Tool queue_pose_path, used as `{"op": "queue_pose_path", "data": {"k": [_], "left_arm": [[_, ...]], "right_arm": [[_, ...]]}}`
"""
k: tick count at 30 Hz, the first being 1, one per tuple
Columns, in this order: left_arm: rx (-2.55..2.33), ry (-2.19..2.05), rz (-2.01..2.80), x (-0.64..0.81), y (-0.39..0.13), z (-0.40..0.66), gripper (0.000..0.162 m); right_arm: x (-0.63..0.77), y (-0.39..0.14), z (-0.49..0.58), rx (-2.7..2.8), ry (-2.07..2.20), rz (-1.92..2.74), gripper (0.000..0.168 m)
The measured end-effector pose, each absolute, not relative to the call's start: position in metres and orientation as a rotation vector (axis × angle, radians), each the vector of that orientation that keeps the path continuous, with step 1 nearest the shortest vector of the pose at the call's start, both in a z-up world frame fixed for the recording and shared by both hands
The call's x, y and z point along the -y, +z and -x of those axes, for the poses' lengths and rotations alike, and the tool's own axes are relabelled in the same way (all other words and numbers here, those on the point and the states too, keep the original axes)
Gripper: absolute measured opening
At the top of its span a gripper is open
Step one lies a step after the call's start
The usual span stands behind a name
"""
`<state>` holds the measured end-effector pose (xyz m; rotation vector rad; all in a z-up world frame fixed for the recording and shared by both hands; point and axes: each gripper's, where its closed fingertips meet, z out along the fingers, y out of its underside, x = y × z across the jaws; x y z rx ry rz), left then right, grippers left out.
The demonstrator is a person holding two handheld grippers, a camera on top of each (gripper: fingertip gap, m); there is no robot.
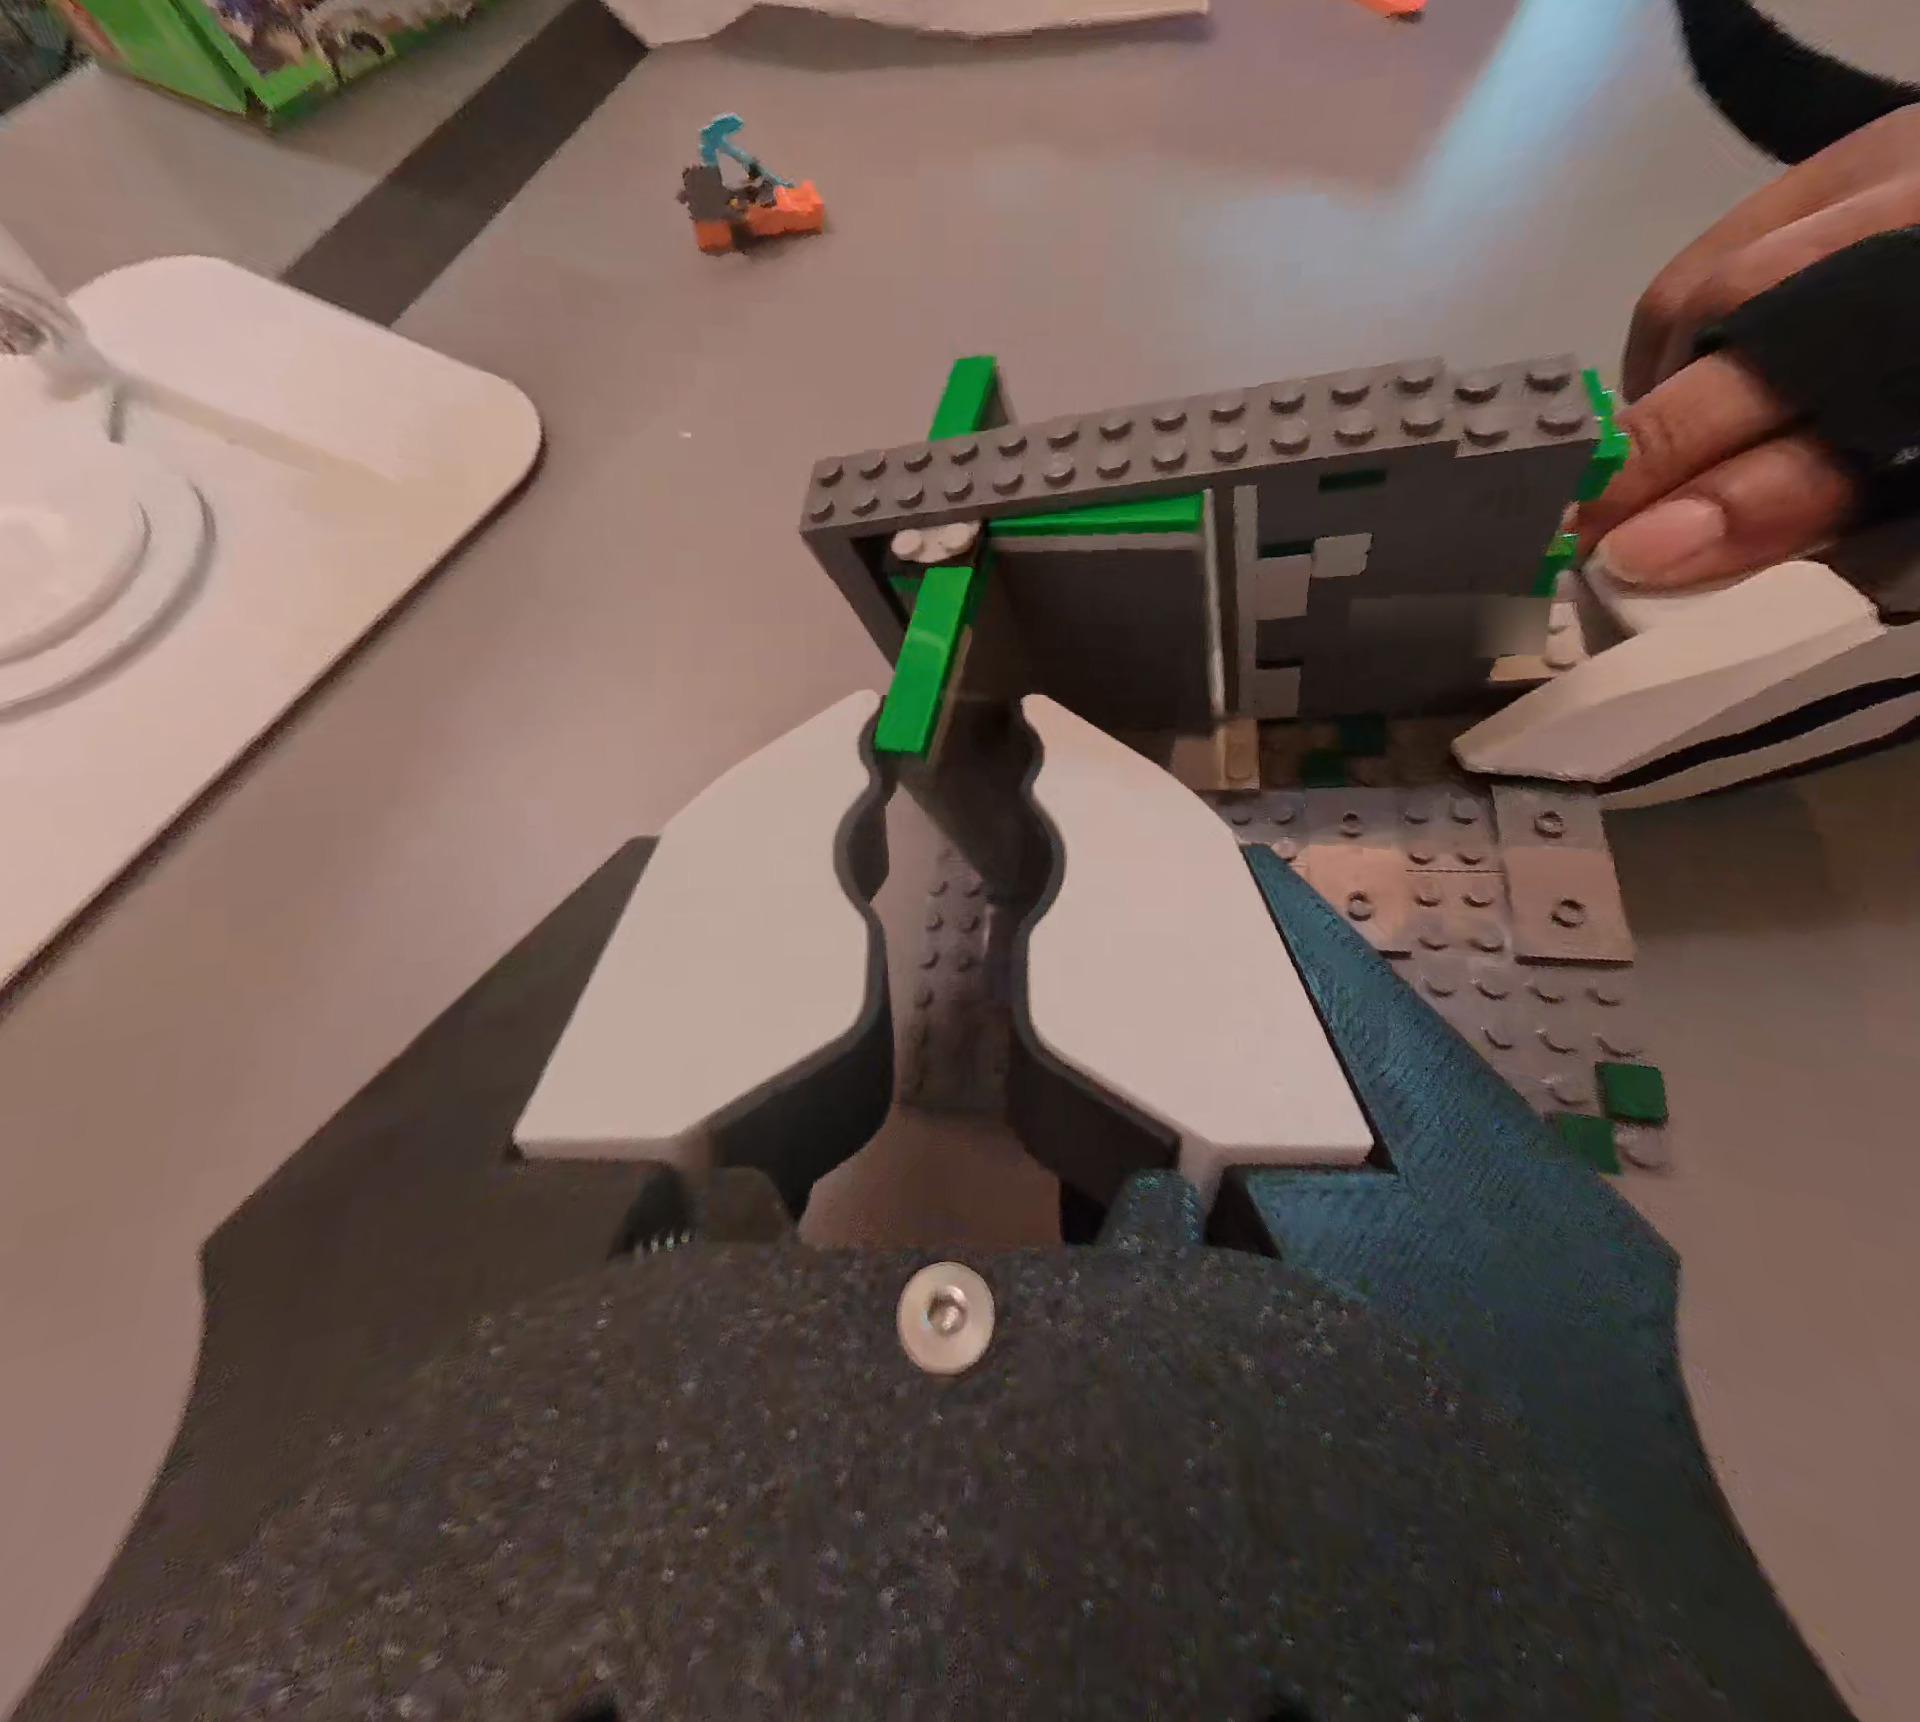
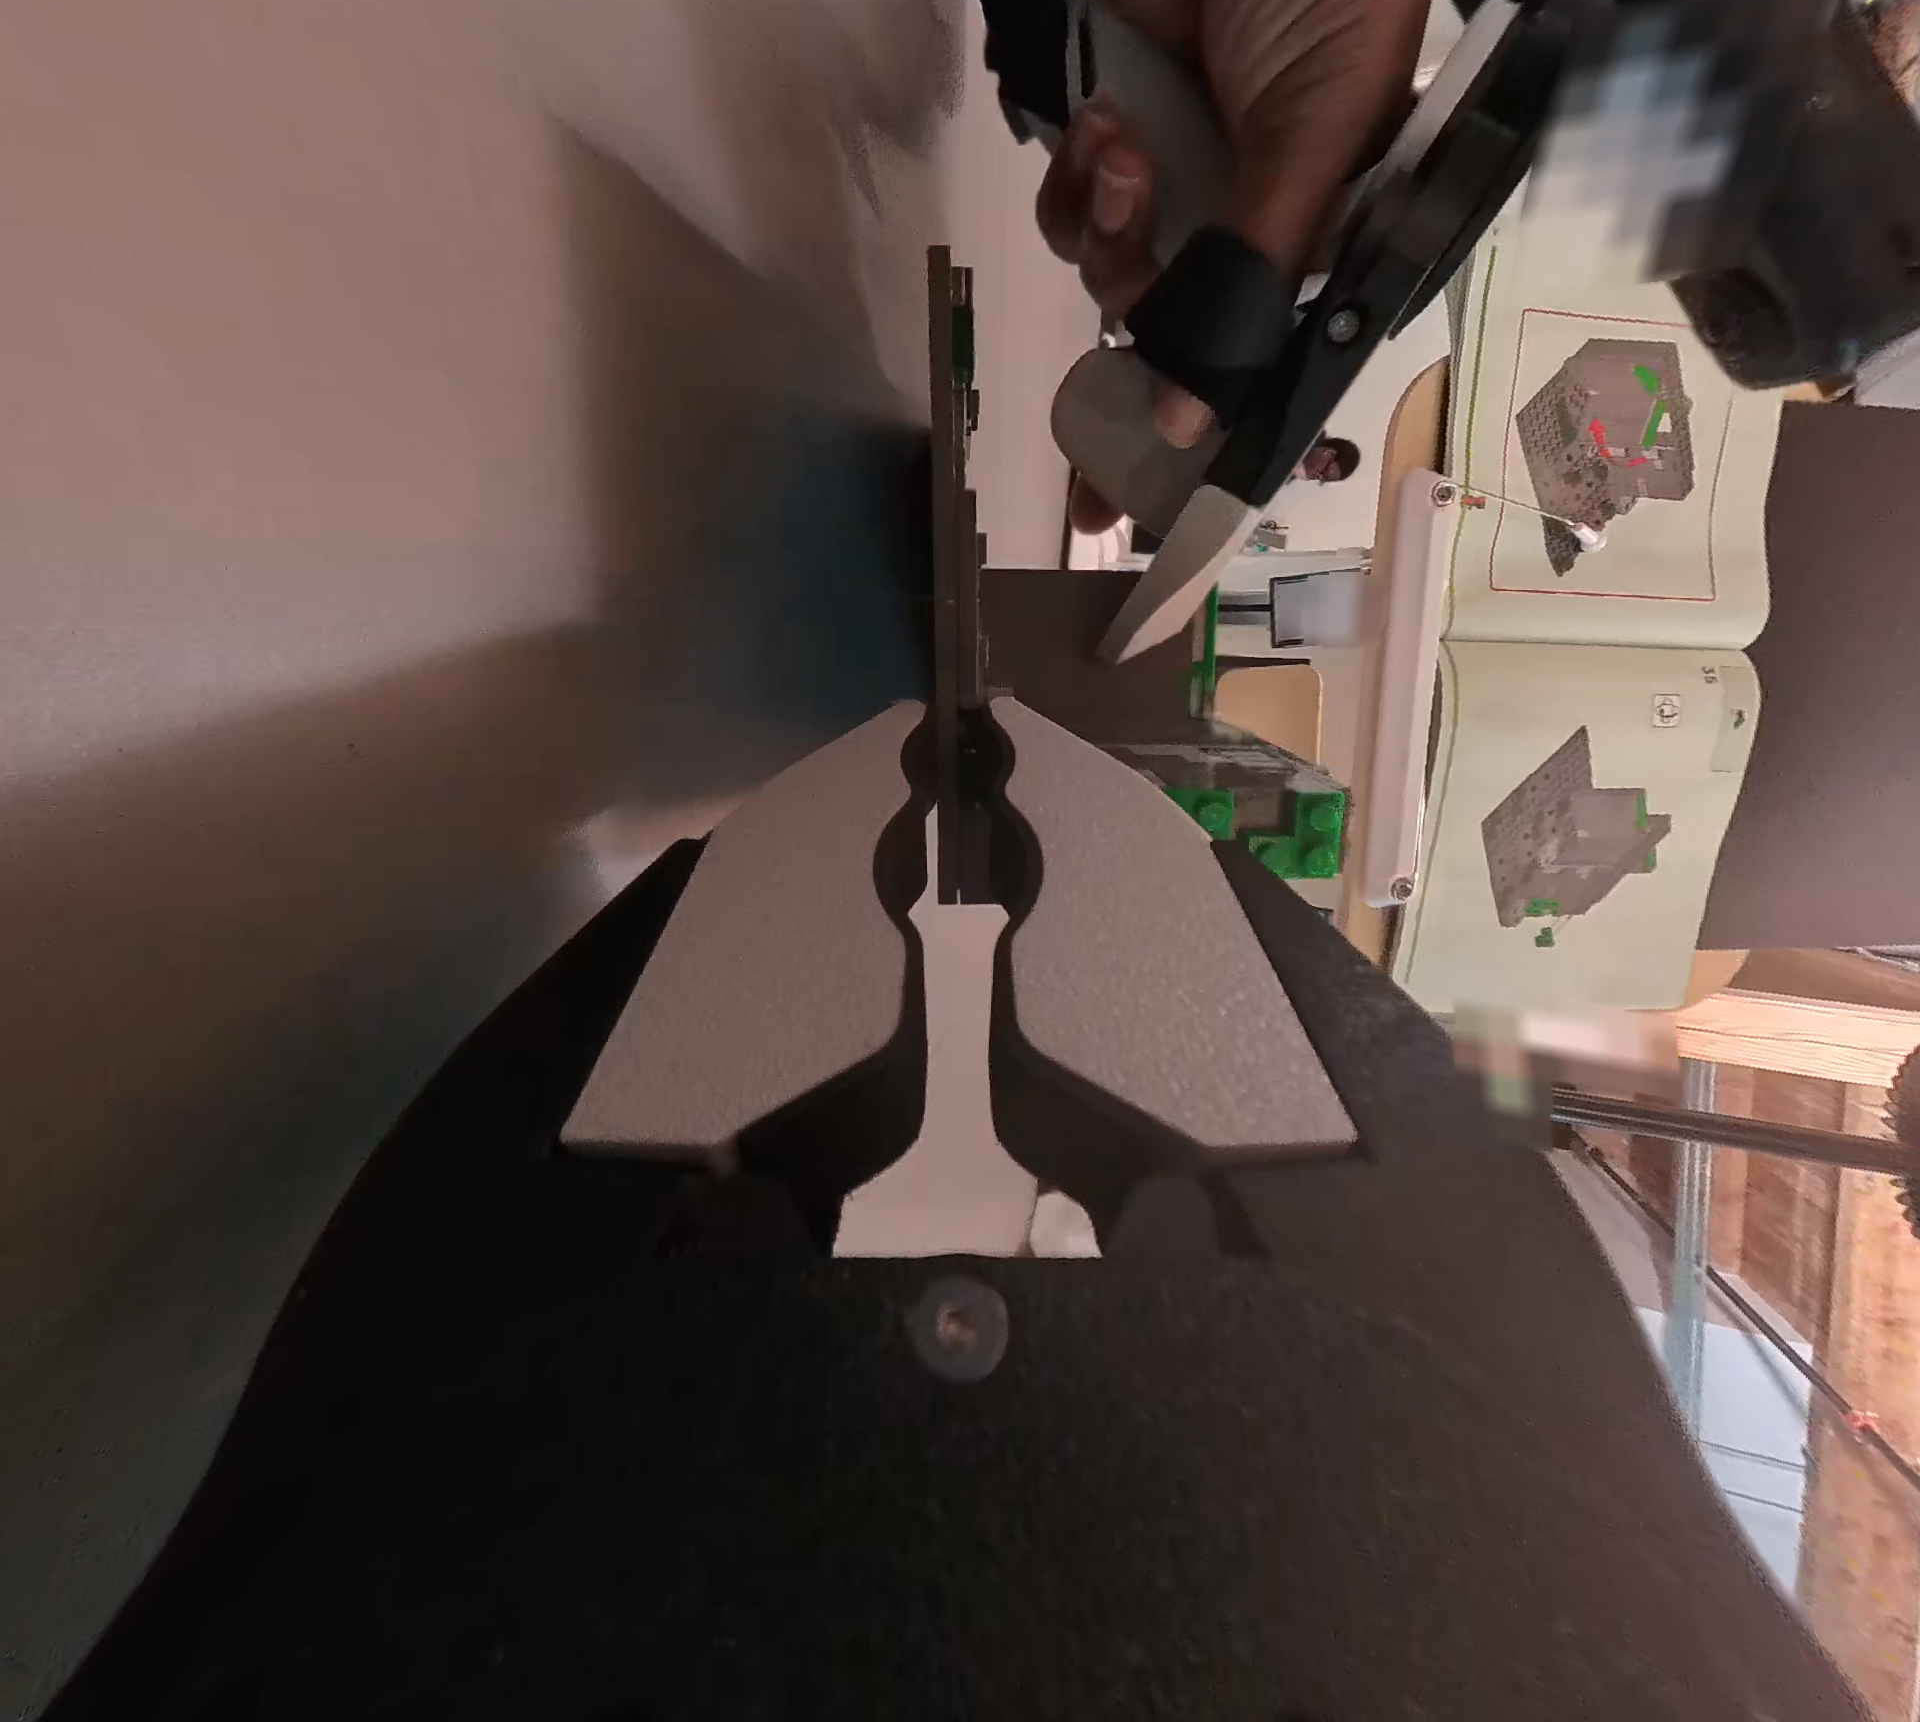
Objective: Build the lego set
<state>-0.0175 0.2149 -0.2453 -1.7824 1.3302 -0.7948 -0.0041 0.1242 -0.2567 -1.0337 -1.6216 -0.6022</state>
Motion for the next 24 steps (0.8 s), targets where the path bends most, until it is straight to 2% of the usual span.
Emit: {"op": "queue_pose_path", "data": {"k": [8, 12, 18, 24], "left_arm": [[-1.331, -0.798, 1.738, -0.210, -0.244, 0.019, 0.014], [-1.327, -0.776, 1.736, -0.211, -0.244, 0.022, 0.012], [-1.328, -0.755, 1.737, -0.214, -0.247, 0.024, 0.009], [-1.371, -0.775, 1.715, -0.215, -0.249, 0.025, 0.008]], "right_arm": [[-0.126, -0.265, -0.002, 1.645, -0.638, 1.006, 0.007], [-0.124, -0.267, -0.002, 1.665, -0.628, 1.029, 0.015], [-0.115, -0.268, -0.001, 1.683, -0.582, 1.044, 0.014], [-0.104, -0.253, 0.000, 1.576, -0.340, 1.214, 0.014]]}}
